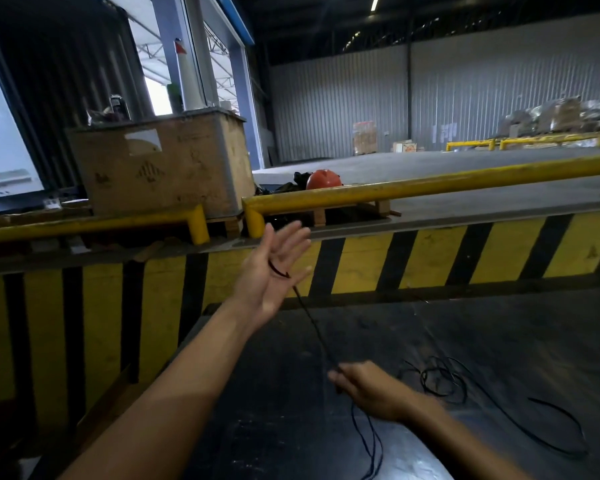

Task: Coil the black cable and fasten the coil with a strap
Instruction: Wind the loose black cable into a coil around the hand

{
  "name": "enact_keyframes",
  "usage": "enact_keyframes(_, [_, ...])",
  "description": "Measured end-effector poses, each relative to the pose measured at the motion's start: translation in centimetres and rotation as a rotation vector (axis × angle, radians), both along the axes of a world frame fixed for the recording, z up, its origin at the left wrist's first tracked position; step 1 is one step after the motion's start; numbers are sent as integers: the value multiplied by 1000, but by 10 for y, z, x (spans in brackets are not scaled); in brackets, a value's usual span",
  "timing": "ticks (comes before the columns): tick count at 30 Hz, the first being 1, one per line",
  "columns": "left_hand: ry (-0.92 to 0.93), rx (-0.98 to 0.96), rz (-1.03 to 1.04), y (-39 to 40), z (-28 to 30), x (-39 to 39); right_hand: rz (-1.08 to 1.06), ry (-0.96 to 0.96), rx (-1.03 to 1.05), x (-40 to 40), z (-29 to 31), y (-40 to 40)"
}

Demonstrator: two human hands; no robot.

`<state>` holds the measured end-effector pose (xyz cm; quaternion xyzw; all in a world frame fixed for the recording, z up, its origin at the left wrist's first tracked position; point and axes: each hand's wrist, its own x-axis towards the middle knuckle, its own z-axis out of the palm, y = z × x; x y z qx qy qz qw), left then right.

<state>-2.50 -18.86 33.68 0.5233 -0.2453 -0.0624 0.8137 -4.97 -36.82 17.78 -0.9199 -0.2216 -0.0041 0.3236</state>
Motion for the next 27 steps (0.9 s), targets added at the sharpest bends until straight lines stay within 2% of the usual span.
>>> enact_keyframes(1, [-43,74,110,1,1,5,33,27,-83,0,-6,-1])
enact_keyframes(2, [-119,238,220,4,1,10,59,51,-132,0,-9,-6])
enact_keyframes(4, [-281,722,362,15,-6,18,70,55,-143,1,1,-22])
enact_keyframes(5, [-322,947,336,21,-12,21,49,37,-117,2,12,-33])
enact_keyframes(7, [-297,1289,159,31,-29,24,-25,-39,-21,6,41,-59])
enact_keyframes(9, [-235,1475,3,34,-44,20,-89,-153,88,10,73,-84])
enact_keyframes(10, [-199,1499,-62,33,-48,16,-112,-215,148,11,87,-94])
enact_keyframes(13, [-56,1412,-307,15,-53,-2,-170,-369,350,18,113,-109])
enact_keyframes(16, [59,1193,-658,-13,-51,-21,-295,-446,447,29,107,-103])
enact_keyframes(19, [54,833,-849,-36,-36,-35,-417,-326,428,31,81,-89])
enact_keyframes(21, [28,558,-793,-44,-19,-32,-285,-159,328,20,54,-68])
enact_keyframes(23, [-18,376,-635,-47,-1,-21,-105,-22,61,-1,25,-37])
enact_keyframes(25, [-59,374,-445,-45,7,-7,58,43,-156,-25,8,-8])
enact_keyframes(27, [-69,480,-265,-38,2,6,152,41,-254,-39,13,-1])
